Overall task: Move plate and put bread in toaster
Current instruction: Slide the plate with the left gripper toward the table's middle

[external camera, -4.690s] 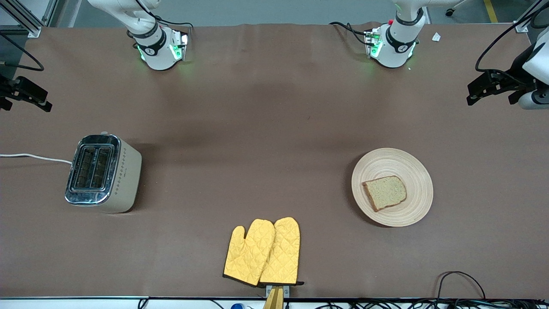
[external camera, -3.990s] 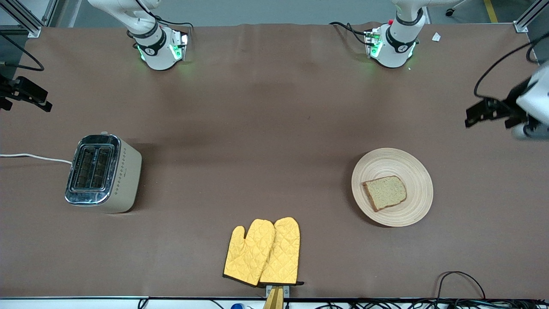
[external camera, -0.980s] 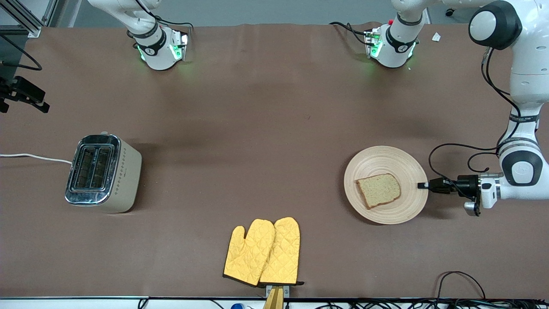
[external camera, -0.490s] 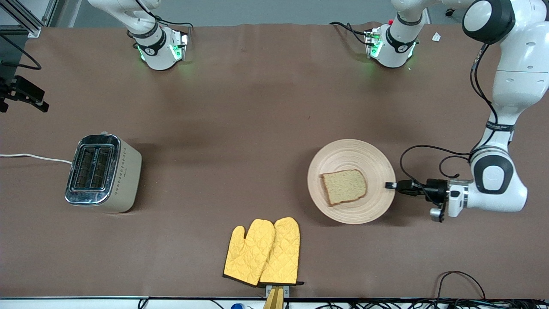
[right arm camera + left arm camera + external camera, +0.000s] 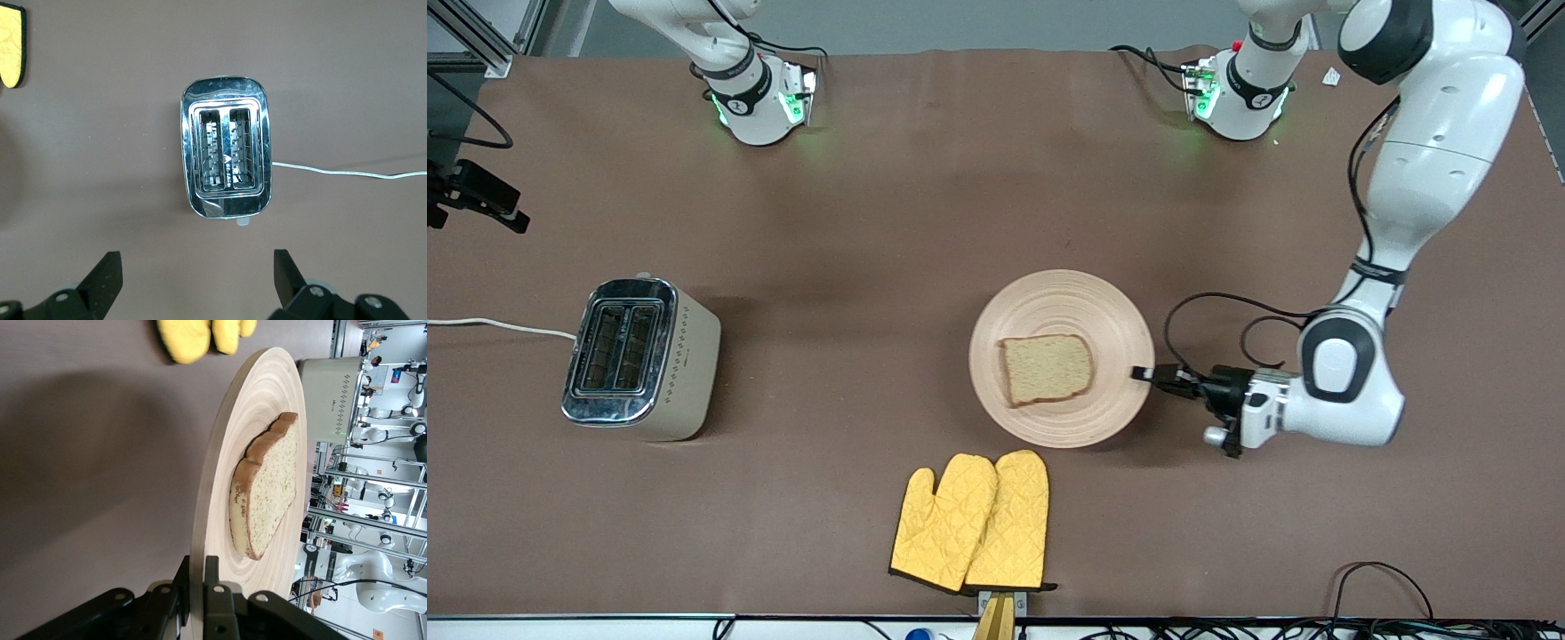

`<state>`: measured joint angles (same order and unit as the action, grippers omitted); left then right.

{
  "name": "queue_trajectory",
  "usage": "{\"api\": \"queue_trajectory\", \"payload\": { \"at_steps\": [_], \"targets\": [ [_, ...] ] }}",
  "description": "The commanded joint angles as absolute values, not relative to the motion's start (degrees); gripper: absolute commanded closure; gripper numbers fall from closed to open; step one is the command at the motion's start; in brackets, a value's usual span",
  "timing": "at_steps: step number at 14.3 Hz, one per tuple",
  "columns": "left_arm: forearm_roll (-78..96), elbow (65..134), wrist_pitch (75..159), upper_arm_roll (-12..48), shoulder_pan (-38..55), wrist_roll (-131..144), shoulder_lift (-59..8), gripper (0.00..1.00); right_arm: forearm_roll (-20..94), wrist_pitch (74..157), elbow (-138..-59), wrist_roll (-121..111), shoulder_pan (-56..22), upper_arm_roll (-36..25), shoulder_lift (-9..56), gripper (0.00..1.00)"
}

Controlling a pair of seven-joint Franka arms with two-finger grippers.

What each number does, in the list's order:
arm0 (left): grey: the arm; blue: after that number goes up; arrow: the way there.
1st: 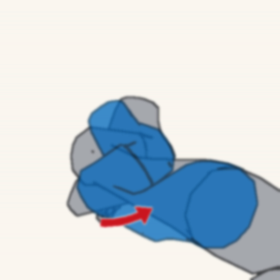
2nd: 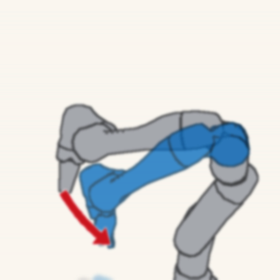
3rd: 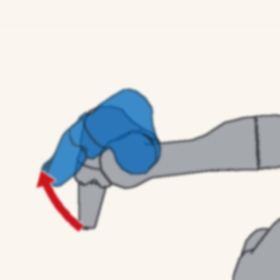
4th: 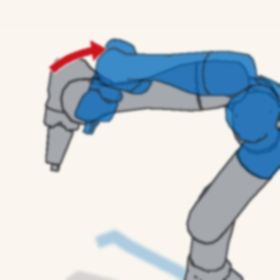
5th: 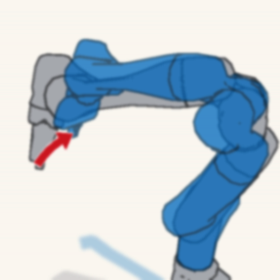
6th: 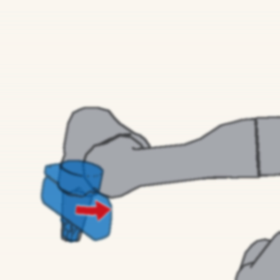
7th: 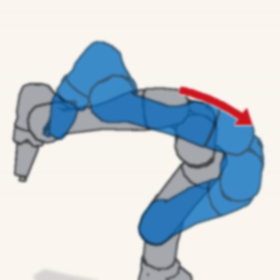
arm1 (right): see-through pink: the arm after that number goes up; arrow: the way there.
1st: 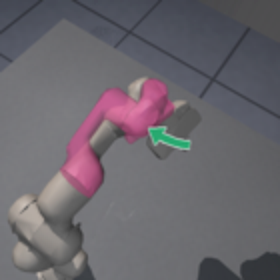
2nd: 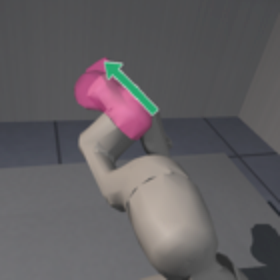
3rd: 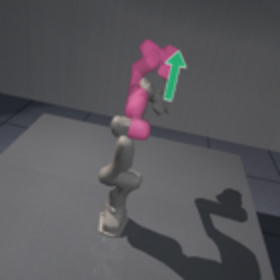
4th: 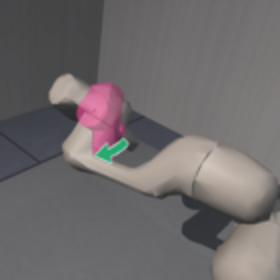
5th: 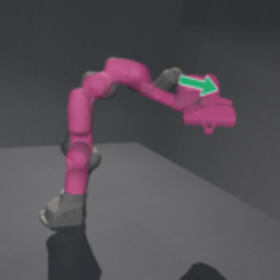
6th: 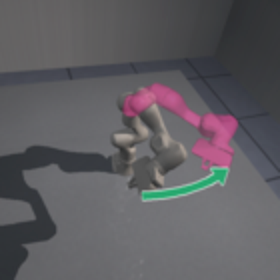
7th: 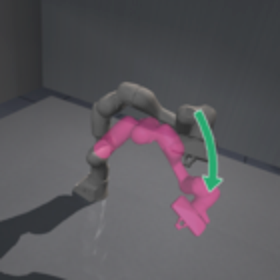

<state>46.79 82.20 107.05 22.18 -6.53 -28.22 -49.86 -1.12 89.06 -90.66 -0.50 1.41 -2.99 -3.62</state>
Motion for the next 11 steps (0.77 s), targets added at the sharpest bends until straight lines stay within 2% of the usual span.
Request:
{"api": "queue_trajectory", "payload": {
  "at_steps": [1, 6, 11],
  "targets": [
    [49.6, 82.4, 110.2, 22.2, -2.0, -27.8, -49.7, 1.00, -1.1, 88.6, -90.5, 0.5, 1.8, -2.5, -3.6, 0.00],
    [51.4, 83.6, 117.8, 22.2, 5.5, -27.5, -51.8, 1.00, -1.1, 87.9, -90.7, -0.4, 1.7, -2.5, -3.1, 0.00],
    [51.7, 83.6, 121.7, 22.1, 6.9, -28.1, -54.8, 0.95, 2.4, 87.8, -92.0, 0.6, -0.9, -2.5, -1.2, 0.00]
  ]
}}
